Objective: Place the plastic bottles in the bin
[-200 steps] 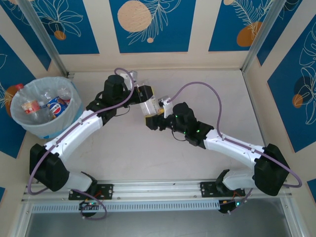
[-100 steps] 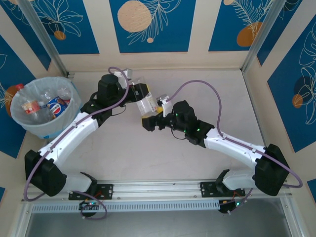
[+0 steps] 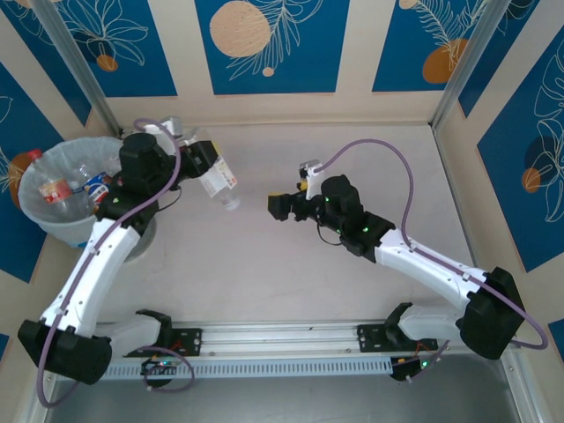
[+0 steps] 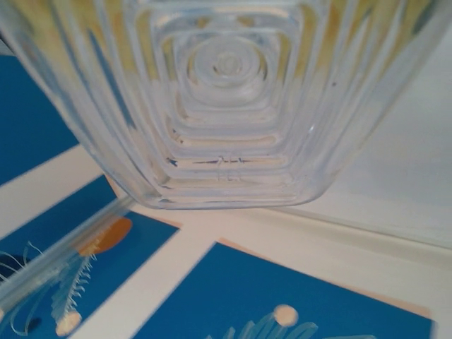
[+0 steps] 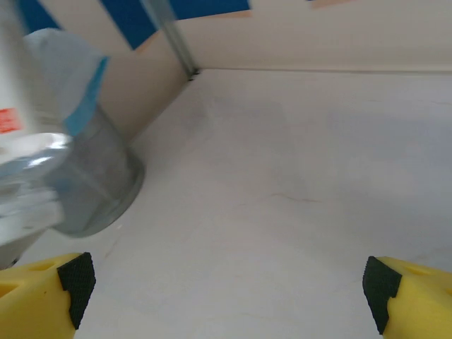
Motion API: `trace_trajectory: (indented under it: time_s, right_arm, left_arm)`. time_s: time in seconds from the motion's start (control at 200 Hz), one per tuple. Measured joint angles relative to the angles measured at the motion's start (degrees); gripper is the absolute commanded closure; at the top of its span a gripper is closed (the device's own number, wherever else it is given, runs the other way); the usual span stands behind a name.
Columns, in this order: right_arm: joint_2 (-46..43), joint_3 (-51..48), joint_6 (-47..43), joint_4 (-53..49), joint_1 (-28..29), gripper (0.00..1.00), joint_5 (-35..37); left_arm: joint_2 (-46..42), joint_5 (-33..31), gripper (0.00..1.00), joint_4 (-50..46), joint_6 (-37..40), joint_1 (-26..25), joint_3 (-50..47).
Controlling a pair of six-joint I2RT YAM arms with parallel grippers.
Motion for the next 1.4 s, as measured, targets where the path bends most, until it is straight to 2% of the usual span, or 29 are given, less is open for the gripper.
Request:
trace_trajectory:
  time_s: [0.195, 0.375, 0.515, 0.665, 0.835, 0.99, 1.155, 1.4]
  right_arm:
    - [0.0, 0.0, 8.1, -5.3, -4.1, 0.00, 7.3]
    - [-0.8, -1.6, 13.2, -8.2, -6.9, 0.00, 9.9]
    - [-1.3, -2.4, 15.5, -9.9, -7.9, 0.00, 10.5]
    - [-1.4, -2.9, 16.8, -10.6, -8.8, 0.00, 10.5]
    - [-1.4, -3.8, 17.4, -10.6, -9.6, 0.01, 10.5]
    - [-1.4, -4.0, 17.4, -10.6, -10.0, 0.00, 10.5]
    - [-1.9, -4.1, 17.4, -10.6, -10.1, 0.01, 10.4]
    - [-3.7, -4.4, 17.4, -10.6, -10.5, 0.01, 10.4]
  left_arm:
    - [-2.9, -2.5, 0.62, -6.6, 3.1, 5.1, 4.1]
    - [-2.8, -4.3, 0.61, -15.0, 7.7, 9.4, 12.4]
    - [-2.3, -8.2, 0.60, -20.7, 12.5, 11.7, 20.7]
    - [-2.1, -17.2, 0.59, -24.2, 18.3, 13.0, 26.9]
    - [-2.2, -29.9, 0.59, -24.4, 24.5, 14.6, 27.6]
    - [-0.3, -36.4, 0.59, -24.3, 28.8, 16.7, 27.6]
    - [2.7, -36.7, 0.59, -24.1, 30.7, 20.9, 27.0]
    - [4.5, -24.8, 0.58, -20.0, 32.6, 30.3, 19.7]
